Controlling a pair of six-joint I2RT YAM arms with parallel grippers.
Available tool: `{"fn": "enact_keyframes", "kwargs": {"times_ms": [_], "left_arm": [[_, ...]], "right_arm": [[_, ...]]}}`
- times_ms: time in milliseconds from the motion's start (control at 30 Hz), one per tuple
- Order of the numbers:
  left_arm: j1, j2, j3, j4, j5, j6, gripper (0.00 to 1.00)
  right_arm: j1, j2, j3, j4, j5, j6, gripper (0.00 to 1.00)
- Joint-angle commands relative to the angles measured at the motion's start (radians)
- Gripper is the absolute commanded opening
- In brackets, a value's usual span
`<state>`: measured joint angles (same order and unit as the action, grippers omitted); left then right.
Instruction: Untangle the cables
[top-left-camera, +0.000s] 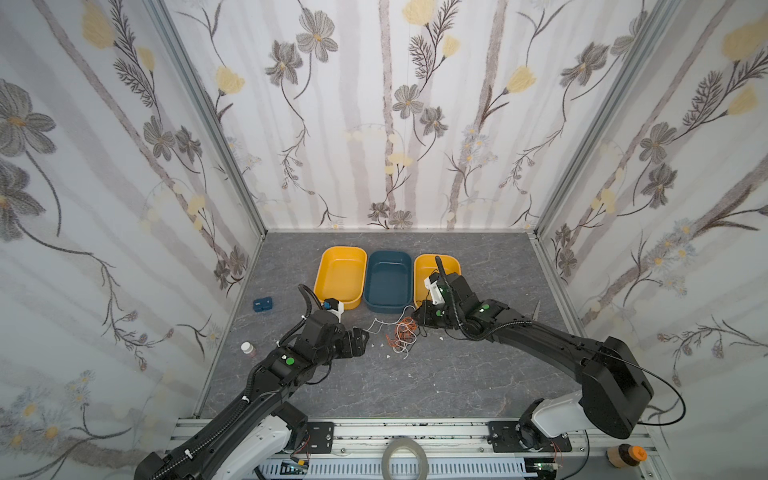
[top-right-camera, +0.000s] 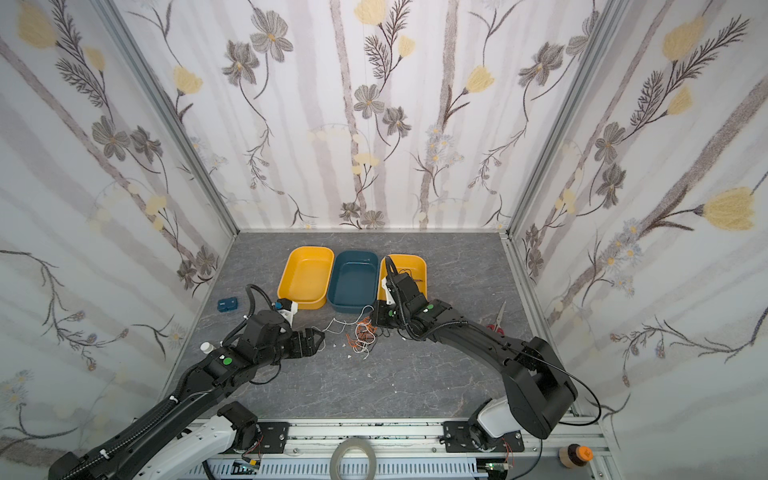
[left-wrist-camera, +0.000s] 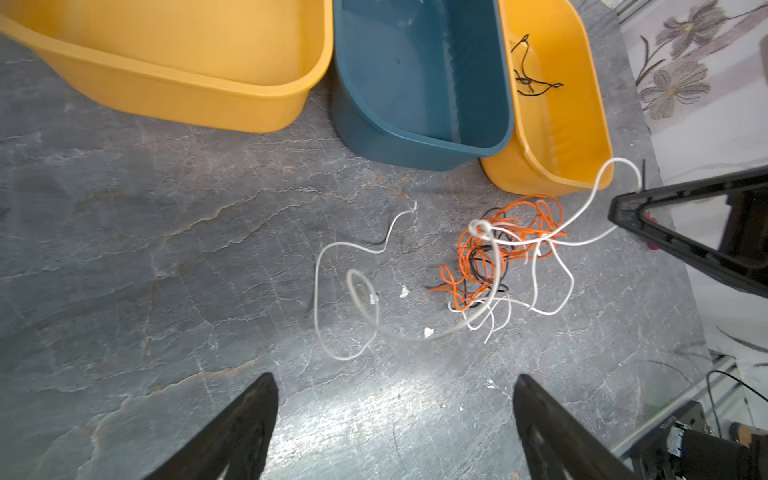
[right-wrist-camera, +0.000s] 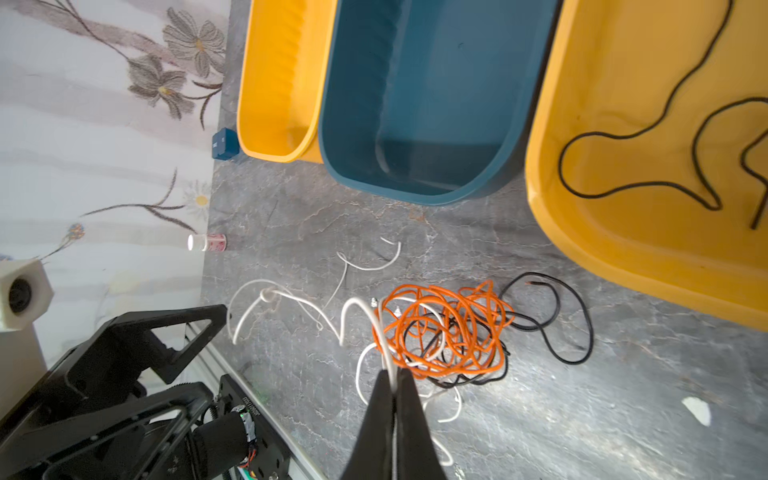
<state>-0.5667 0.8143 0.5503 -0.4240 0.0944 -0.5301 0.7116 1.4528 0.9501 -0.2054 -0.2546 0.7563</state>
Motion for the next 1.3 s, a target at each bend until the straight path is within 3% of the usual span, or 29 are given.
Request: {"fn": "enact_keyframes", "kwargs": {"times_ms": [0,200,333,567,733,933,1133,1267], "left_arm": [[0.000,0.019,0.018,-0.052,-0.062,-0.011,0.89],[-0.007,0.002,-0.010,0.137,0.158,-0.056,0.85],[-0.069,0.012,-0.063,0.343,0.251,-0.132,0.81],[-0.178,0.189,-0.115,0.578,0.190,-0.168,0.79],[-0.183,0.337,-0.070,0.641,0.133,-0.135,0.74],[-0.184,0.499,-0.021,0.724,0.157,-0.100,0.67],[-0.185,0.589,0.003,0.728,0.144,-0.088,0.55],[-0.184,0.630,0.002,0.742,0.135,-0.088,0.53]], "right_arm": [[-0.007,-0.005,-0.008,-0.083,0.069,-0.027,0.00],[-0.014,0.013,-0.038,-0.083,0.087,-0.024,0.00],[-0.013,0.021,-0.037,-0.058,0.073,-0.013,0.00],[-0.011,0.010,-0.045,-0.014,0.019,-0.011,0.00],[-0.006,-0.016,-0.061,-0.001,-0.011,-0.014,0.00],[-0.004,-0.038,-0.084,0.021,-0.033,-0.003,0.00],[-0.004,-0.051,-0.097,0.038,-0.043,0.005,0.00],[-0.004,-0.053,-0.096,0.044,-0.059,0.000,0.00]]}}
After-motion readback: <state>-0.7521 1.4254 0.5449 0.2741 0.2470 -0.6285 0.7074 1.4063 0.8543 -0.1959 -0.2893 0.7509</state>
